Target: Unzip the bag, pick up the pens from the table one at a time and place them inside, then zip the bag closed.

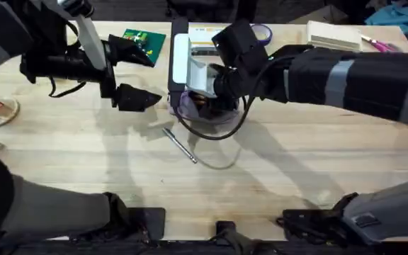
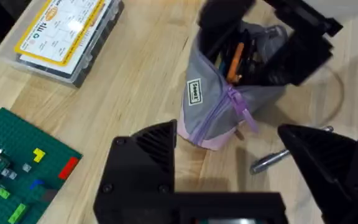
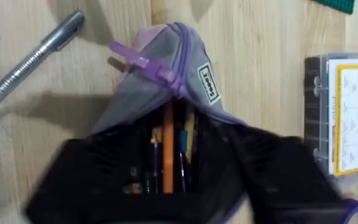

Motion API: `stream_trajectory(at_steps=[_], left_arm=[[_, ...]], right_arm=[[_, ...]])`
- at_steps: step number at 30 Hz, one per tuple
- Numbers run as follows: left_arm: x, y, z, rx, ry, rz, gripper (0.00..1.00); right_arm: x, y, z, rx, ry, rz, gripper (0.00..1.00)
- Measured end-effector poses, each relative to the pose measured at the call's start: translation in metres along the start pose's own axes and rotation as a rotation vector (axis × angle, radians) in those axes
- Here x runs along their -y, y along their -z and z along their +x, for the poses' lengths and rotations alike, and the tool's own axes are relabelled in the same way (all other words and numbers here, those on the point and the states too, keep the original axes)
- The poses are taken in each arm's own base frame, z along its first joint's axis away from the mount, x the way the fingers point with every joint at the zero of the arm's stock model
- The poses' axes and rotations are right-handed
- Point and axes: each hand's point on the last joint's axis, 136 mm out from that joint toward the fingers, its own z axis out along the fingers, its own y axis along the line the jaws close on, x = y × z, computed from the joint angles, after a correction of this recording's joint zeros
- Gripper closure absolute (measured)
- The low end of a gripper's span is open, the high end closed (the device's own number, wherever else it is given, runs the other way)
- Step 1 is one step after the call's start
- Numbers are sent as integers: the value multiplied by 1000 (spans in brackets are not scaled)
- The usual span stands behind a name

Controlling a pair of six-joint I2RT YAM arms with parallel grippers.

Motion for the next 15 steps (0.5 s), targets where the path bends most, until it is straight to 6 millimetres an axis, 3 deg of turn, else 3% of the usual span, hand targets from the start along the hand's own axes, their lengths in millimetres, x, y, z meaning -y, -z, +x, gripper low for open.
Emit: stream_trajectory(at_steps=[3, 4, 15], left_arm=[[0, 0, 0, 0, 0, 0, 8], [0, 0, 0, 0, 0, 0, 8], [-1, 0, 0, 0, -3, -2, 8]], right_arm=[[1, 0, 1, -4, 0, 3, 73], [1, 0, 1, -4, 3, 6, 24], [4, 1, 2, -15, 1, 19, 5]])
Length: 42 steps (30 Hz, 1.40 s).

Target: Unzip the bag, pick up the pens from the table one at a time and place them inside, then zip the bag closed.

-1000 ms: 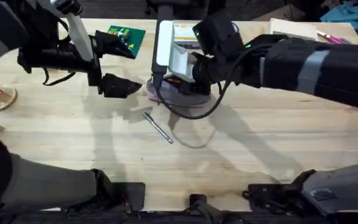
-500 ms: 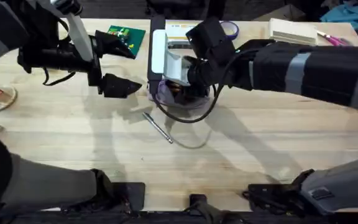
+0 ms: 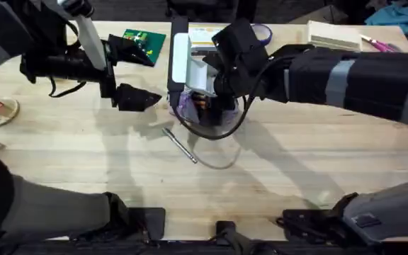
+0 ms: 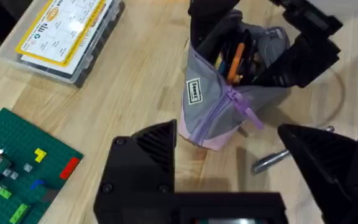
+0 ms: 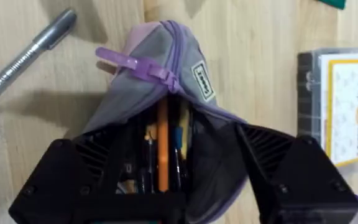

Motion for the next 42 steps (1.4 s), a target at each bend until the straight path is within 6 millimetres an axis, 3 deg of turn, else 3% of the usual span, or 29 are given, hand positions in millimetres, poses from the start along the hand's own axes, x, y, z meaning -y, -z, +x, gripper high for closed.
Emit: stream_trajectory(at_steps=[5, 11, 16, 22, 23, 25, 26, 29, 36, 42], left_arm=[[0, 0, 0, 0, 0, 0, 8], [-1, 0, 0, 0, -6, -4, 8], [-4, 0, 0, -1, -22, -14, 8], [-7, 0, 7, -44, -51, -23, 8], [-7, 0, 12, -73, -95, -23, 8], [-8, 1, 15, -93, -126, -23, 8], [-8, 2, 22, -130, -163, -22, 8], [-9, 2, 28, -166, -180, -20, 8], [-9, 4, 38, -228, -194, -15, 8], [10, 5, 42, -238, -197, 56, 7]], right_arm=[[13, 24, -11, 27, -40, 60, 5], [29, 69, -35, 120, -134, 145, 3], [30, 95, -43, 160, -250, 160, 3], [5, 113, -53, 169, -380, 99, 3], [-16, 119, -60, 165, -402, 49, 3], [-31, 120, -65, 157, -401, 11, 3], [-51, 119, -74, 150, -400, -37, 3], [-65, 120, -84, 161, -418, -70, 4], [-81, 121, -95, 165, -530, -113, 4], [-77, 119, -88, 130, -704, -88, 3]])
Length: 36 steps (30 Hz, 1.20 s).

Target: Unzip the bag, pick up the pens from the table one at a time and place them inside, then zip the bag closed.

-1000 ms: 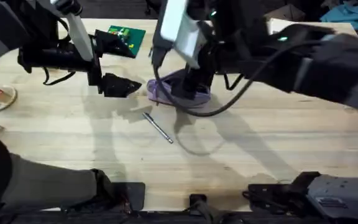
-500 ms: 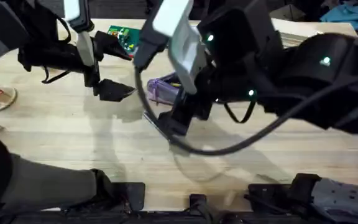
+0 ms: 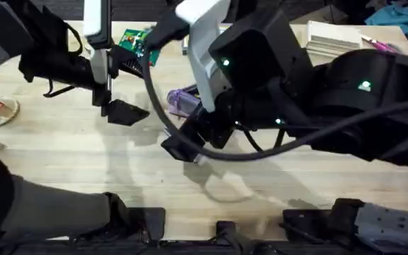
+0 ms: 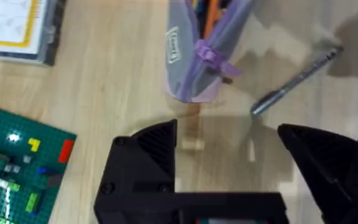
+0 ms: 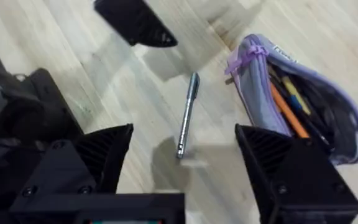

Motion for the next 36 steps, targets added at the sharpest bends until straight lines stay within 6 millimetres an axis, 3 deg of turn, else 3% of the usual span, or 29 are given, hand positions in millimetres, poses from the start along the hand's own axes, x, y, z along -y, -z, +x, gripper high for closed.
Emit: stream_trajectory(at_steps=[6, 15, 23, 26, 36], left_arm=[[13, 3, 7, -33, -39, 48, 8], [11, 22, 32, -74, -24, -2, 7], [10, 29, 42, -88, -53, -21, 7], [15, 26, 45, -87, -91, -6, 8], [17, 20, 51, -78, -99, 22, 8]], right_arm=[[2, -4, 3, -15, -104, 13, 3], [6, -22, 22, -100, -194, 33, 3], [-5, -47, 42, -187, -218, 41, 3], [-9, -62, 53, -205, -230, 137, 3], [-24, -89, 37, -107, -248, 162, 3]])
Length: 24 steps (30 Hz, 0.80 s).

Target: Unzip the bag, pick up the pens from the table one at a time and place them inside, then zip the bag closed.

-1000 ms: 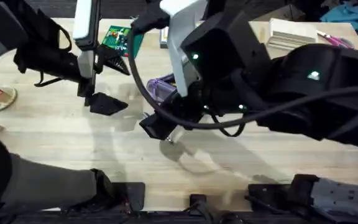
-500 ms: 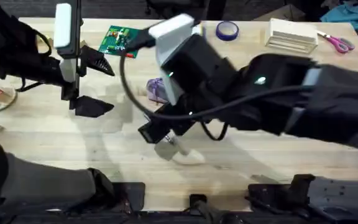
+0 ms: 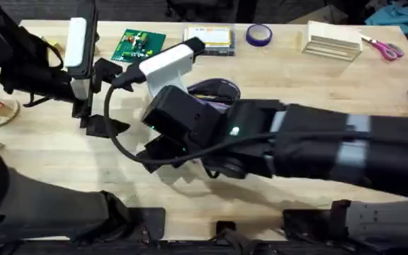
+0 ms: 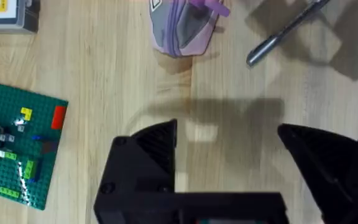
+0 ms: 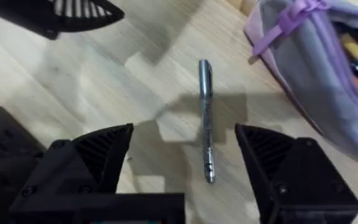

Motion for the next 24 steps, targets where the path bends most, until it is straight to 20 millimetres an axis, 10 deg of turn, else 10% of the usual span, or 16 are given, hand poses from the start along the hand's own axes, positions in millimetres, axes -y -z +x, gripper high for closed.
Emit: stream_trajectory(at_steps=[6, 15, 24], left_arm=[[1, -1, 0, 2, 3, 3, 8], [1, -1, 0, 4, 6, 6, 8], [1, -1, 0, 4, 6, 6, 8]], right_arm=[[12, -53, 30, -91, 22, 84, 3], [14, -69, 30, -80, 30, 122, 22], [20, -71, 26, -65, 27, 148, 603]])
